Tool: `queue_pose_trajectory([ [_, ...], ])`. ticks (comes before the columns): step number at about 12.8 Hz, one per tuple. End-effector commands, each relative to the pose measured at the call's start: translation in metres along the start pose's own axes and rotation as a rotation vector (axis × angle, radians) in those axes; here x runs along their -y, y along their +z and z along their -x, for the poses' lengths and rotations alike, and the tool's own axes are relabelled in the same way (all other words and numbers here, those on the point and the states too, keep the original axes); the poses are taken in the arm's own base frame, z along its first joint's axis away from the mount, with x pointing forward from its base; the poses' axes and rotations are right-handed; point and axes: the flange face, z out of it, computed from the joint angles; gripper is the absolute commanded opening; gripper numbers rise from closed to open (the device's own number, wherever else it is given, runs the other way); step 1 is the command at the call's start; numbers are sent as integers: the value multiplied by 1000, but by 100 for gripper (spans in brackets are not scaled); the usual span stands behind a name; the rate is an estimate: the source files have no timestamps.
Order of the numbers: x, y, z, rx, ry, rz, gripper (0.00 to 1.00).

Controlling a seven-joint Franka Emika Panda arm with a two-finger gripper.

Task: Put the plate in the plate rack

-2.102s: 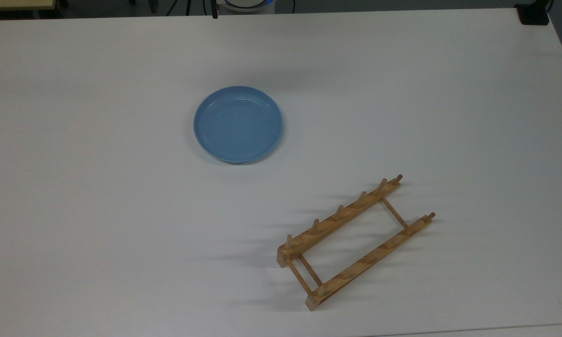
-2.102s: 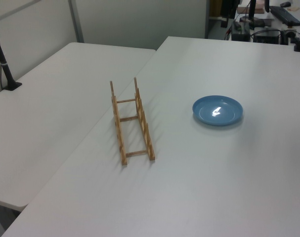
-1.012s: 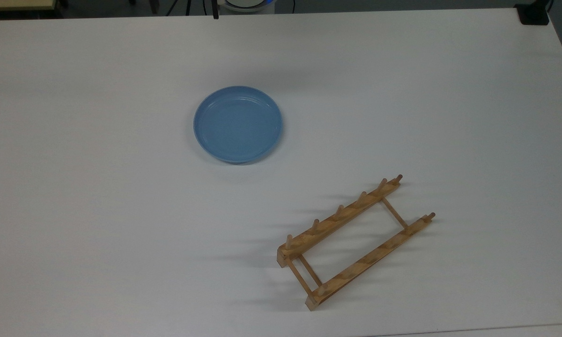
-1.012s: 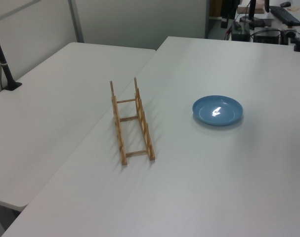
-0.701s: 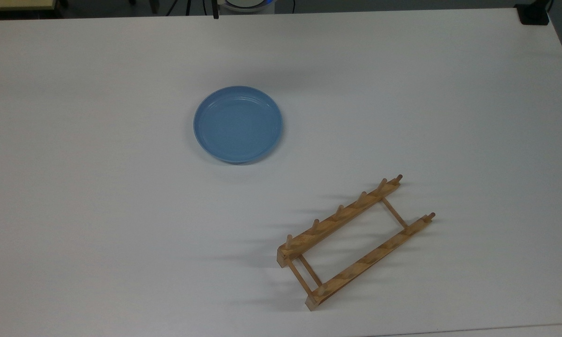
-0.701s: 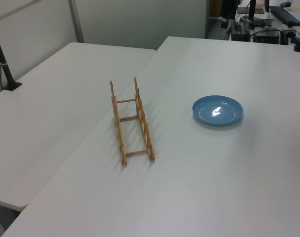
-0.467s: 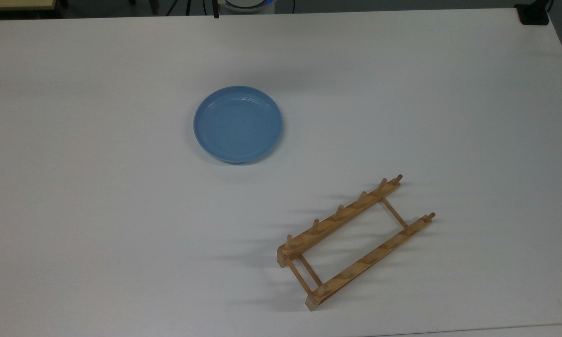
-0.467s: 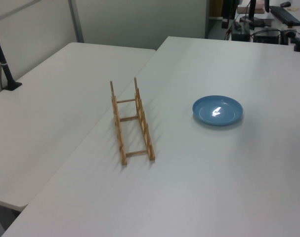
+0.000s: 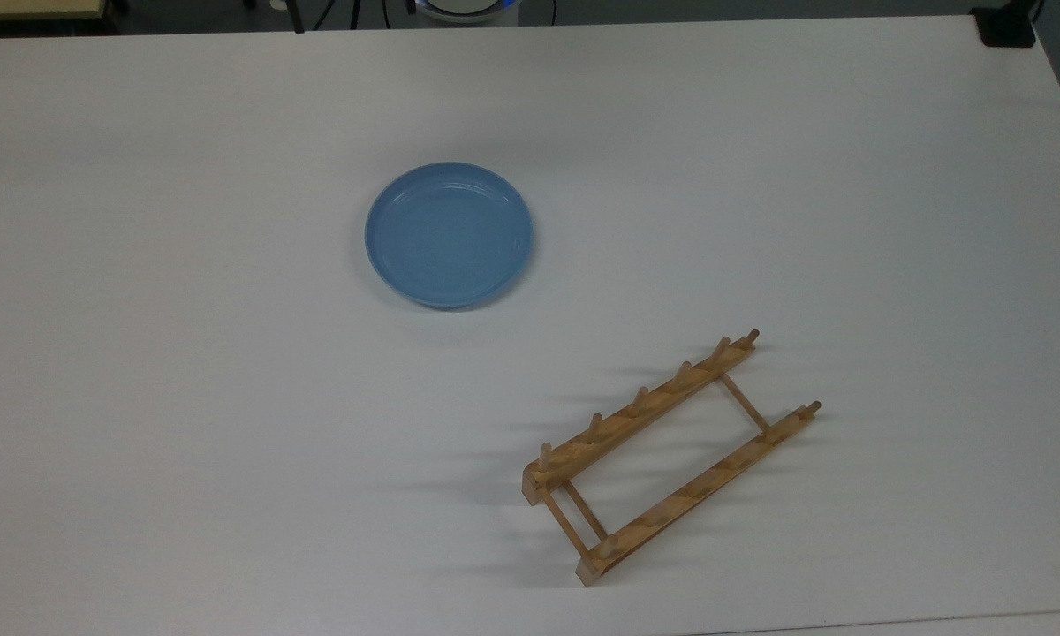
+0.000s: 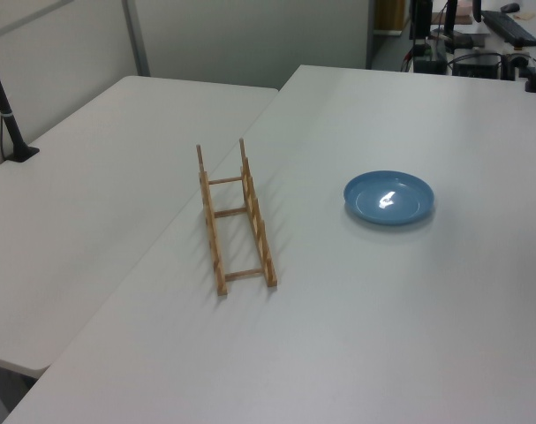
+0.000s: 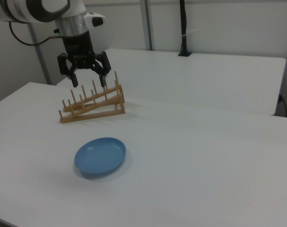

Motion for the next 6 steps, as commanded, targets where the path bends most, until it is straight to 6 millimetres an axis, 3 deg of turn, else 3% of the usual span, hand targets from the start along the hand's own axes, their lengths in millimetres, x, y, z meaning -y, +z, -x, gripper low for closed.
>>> queue_pose_trajectory([
  [1,0,10,8,63,-35,-3,100],
  [6,-15,83,1,92,-28,-16,100],
])
